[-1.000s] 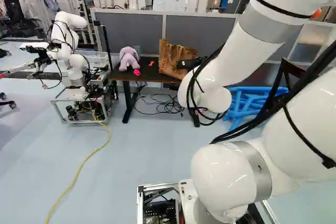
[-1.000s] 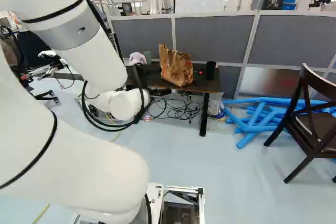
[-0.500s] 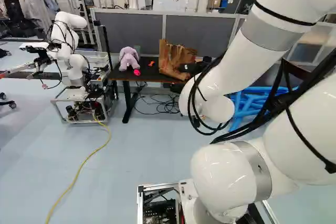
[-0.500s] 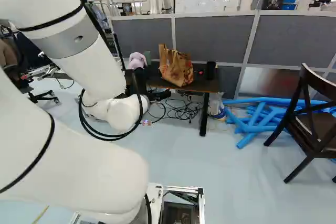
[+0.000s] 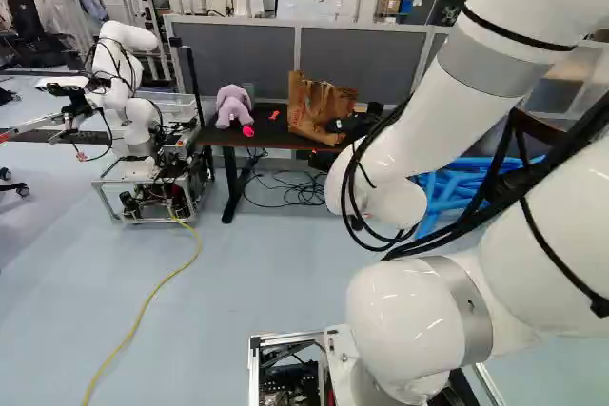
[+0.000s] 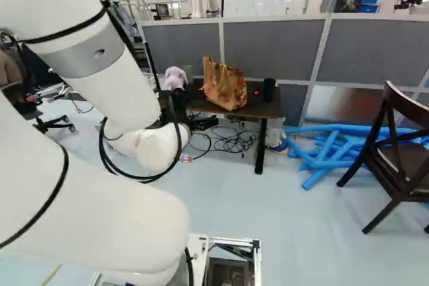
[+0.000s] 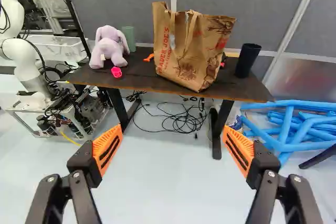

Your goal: Pick up the bag on the ground and place it on the table

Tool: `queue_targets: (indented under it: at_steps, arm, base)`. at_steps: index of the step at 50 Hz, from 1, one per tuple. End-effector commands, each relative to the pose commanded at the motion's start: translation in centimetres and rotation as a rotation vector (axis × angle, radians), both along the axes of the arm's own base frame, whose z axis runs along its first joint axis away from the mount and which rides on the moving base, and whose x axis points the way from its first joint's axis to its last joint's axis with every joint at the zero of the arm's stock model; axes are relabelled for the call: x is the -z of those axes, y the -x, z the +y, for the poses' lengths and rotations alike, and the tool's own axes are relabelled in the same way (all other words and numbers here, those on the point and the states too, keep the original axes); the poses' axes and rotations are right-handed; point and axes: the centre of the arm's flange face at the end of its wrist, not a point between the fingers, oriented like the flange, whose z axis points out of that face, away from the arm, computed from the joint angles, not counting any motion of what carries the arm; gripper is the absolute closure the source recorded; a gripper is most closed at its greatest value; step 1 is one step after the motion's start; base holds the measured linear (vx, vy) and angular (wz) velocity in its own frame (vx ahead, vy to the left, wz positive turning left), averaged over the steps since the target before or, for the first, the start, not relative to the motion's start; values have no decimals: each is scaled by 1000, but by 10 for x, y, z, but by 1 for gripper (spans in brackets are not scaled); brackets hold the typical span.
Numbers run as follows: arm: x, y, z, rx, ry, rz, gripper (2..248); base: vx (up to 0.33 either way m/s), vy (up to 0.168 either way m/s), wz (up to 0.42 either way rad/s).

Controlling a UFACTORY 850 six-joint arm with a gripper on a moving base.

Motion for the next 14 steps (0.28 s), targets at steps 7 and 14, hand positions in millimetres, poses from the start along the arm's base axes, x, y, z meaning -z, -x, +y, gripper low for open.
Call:
queue_targets:
  at_steps: [7,14]
  arm:
    - [0,0,0,0,0,0,3]
    - [0,0,0,0,0,0,3]
  base:
    - [0,0,0]
    - [0,0,0]
